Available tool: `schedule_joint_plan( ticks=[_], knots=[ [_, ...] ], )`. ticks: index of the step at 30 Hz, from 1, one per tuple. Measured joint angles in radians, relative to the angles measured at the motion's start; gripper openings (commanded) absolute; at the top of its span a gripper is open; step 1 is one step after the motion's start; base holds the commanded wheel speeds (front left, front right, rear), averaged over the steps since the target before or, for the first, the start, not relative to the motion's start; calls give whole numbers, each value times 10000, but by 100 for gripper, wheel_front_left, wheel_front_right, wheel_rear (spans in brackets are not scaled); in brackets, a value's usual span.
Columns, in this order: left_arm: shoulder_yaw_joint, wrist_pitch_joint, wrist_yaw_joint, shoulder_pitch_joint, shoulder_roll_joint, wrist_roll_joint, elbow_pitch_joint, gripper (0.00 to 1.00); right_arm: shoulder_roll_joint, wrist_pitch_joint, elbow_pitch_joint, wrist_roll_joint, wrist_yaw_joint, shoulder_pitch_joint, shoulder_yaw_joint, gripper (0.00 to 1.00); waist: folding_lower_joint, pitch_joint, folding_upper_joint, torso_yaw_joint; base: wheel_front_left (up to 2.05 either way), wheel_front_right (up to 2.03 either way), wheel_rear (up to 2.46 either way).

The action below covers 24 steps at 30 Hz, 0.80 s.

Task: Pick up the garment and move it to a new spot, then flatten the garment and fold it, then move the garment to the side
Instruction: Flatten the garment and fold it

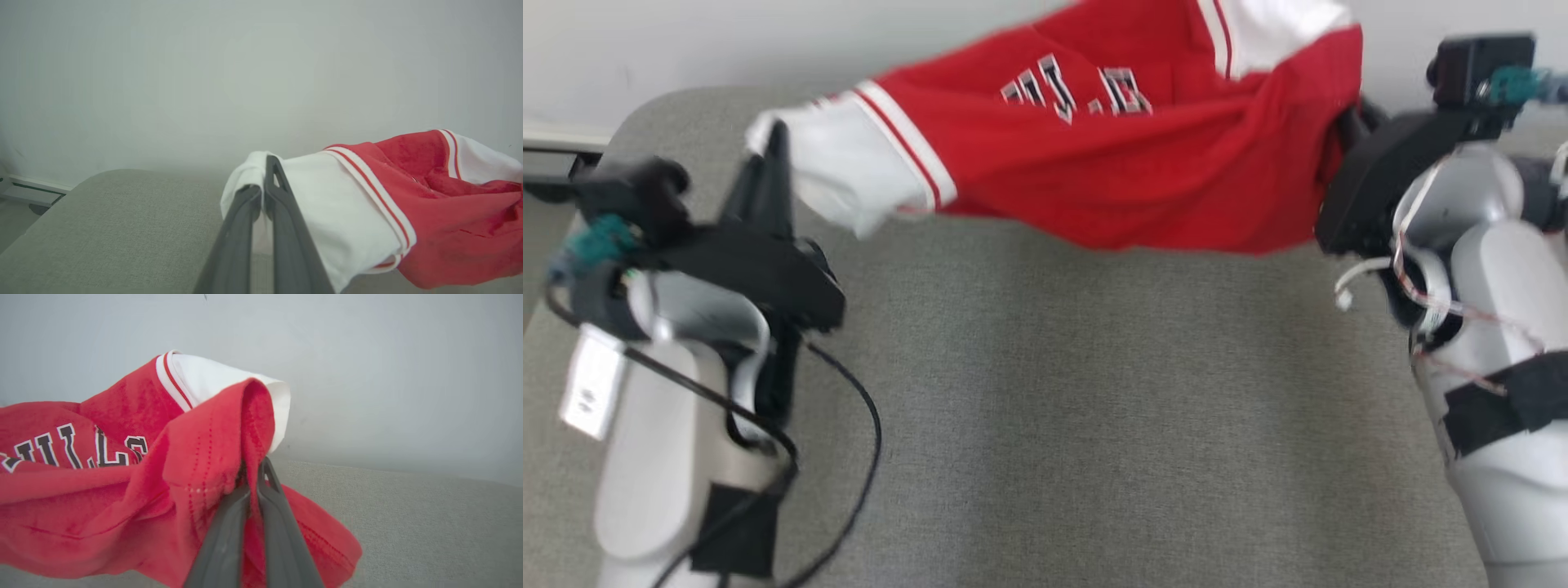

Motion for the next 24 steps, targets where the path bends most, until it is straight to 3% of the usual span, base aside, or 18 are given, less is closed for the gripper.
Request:
schedule_joint_plan(
  ticks=[7, 8, 9, 10, 16, 24],
  knots=[
    [-746, -222, -278, 1620, 6, 6, 819, 0, -357, -134, 614, -6, 399, 1874, 293, 0, 0, -259, 0, -208, 0, 0, 0],
    [-813, -232, -293, 1798, 19, 4, 895, 0, -368, -50, 662, -4, 441, 2139, 332, 5, 0, -287, 0, -226, 0, 0, 0],
    [-872, -236, -297, 1927, 15, 4, 959, 0, -389, 21, 685, 0, 493, 2369, 378, 47, -1, -313, 0, -240, 0, 0, 0],
    [-909, -328, -316, 2030, 13, 4, 1014, 0, -389, 38, 711, 19, 514, 2566, 374, 100, -1, -341, 0, -251, 0, 0, 0],
    [-976, -485, -376, 2120, 25, -31, 1296, 0, -604, 385, 575, 13, 527, 3123, 391, 100, -1, -555, 0, -275, 0, 0, 0],
    [-1087, -591, -378, 2454, 29, -48, 1507, 0, -907, 1321, -874, 4, 527, 4019, 623, 100, -2, -1031, -1, -316, 0, 0, 0]
  ],
)
